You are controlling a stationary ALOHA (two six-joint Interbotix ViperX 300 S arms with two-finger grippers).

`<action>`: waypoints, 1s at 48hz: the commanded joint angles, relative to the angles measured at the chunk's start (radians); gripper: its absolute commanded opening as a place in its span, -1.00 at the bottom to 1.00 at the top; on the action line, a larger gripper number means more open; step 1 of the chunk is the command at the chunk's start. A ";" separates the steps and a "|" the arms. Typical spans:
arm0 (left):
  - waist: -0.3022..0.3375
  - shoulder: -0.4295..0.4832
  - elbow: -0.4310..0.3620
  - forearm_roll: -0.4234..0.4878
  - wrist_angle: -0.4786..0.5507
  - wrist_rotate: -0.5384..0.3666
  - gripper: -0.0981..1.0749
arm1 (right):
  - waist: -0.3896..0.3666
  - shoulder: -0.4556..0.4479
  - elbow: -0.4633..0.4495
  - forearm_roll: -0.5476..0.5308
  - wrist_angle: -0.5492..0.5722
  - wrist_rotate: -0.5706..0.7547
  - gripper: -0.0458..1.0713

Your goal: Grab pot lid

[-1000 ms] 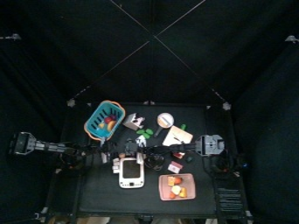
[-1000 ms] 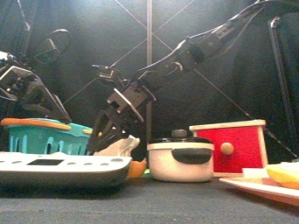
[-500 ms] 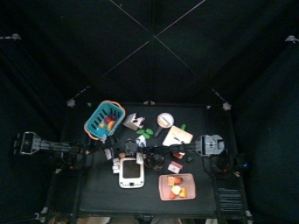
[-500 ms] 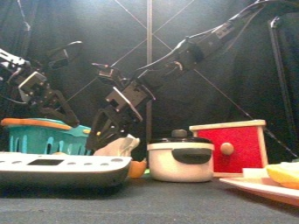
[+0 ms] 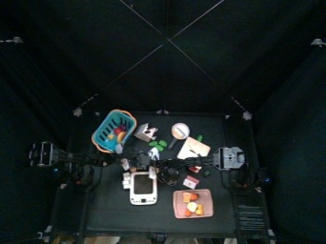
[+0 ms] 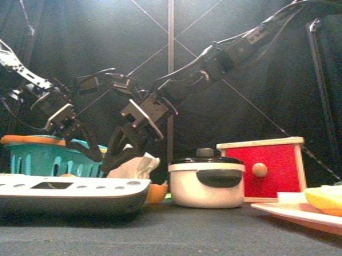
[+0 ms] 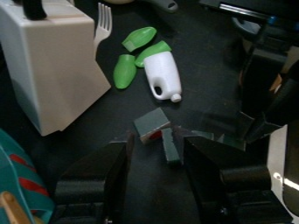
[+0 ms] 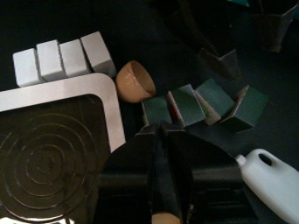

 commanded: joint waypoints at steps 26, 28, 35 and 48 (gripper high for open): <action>0.018 -0.017 0.011 -0.015 0.008 -0.003 0.53 | 0.006 -0.037 -0.026 0.012 -0.014 0.003 0.00; 0.017 -0.018 0.009 -0.018 0.006 -0.003 0.53 | 0.006 -0.040 -0.023 0.015 -0.014 0.003 0.00; 0.009 -0.048 0.014 -0.018 0.008 -0.003 0.53 | -0.032 -0.057 -0.021 0.018 -0.020 0.002 0.00; -0.067 -0.186 0.031 -0.072 0.028 -0.006 0.53 | -0.094 -0.063 -0.014 0.015 -0.011 0.002 0.00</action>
